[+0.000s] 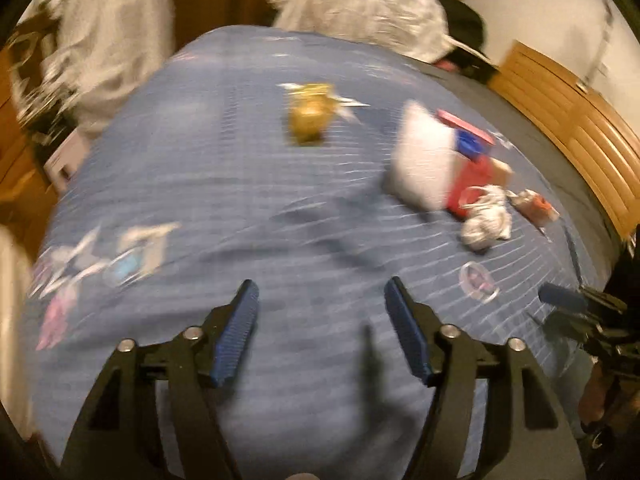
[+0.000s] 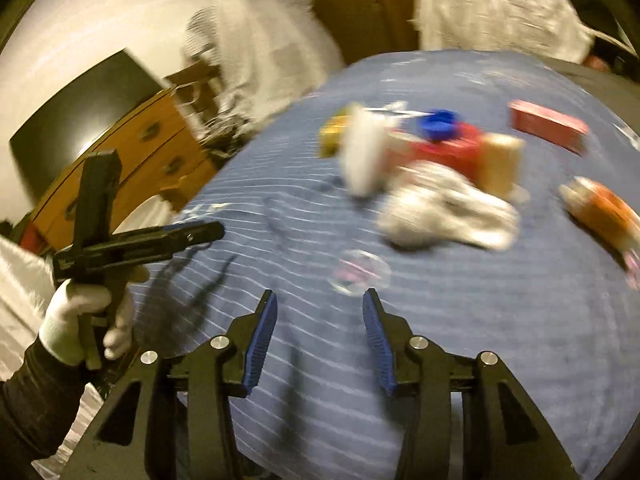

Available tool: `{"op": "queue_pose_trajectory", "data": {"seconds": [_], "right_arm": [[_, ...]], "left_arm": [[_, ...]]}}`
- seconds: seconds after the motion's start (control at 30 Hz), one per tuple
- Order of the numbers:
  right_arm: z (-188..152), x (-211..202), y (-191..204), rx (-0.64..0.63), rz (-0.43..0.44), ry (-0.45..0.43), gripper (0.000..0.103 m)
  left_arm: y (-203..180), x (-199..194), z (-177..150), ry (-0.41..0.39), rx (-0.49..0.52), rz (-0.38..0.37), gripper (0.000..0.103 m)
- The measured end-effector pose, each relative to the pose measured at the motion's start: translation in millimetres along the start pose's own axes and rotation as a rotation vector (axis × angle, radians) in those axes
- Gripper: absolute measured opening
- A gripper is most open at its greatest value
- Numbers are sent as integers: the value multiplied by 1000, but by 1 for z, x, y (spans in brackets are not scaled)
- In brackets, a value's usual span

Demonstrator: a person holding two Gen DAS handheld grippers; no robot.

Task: Collect trash

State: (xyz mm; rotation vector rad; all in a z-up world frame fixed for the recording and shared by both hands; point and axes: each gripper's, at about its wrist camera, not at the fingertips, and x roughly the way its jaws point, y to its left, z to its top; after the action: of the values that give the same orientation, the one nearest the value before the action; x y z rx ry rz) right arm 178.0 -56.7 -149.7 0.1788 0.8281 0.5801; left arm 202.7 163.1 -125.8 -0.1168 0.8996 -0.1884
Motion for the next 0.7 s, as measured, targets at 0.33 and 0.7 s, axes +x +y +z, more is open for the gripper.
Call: {"op": "queue_pose_trajectory", "data": {"seconds": [0.33,0.7], "right_arm": [[-14,-14,-43,76,-4,-36,58],[-1,-23,-41,-15,-8,-60,58]], "left_arm": [[-52,65,56,-22,124,-115,77],[-63,95,83,-18,151,-205,77]]}}
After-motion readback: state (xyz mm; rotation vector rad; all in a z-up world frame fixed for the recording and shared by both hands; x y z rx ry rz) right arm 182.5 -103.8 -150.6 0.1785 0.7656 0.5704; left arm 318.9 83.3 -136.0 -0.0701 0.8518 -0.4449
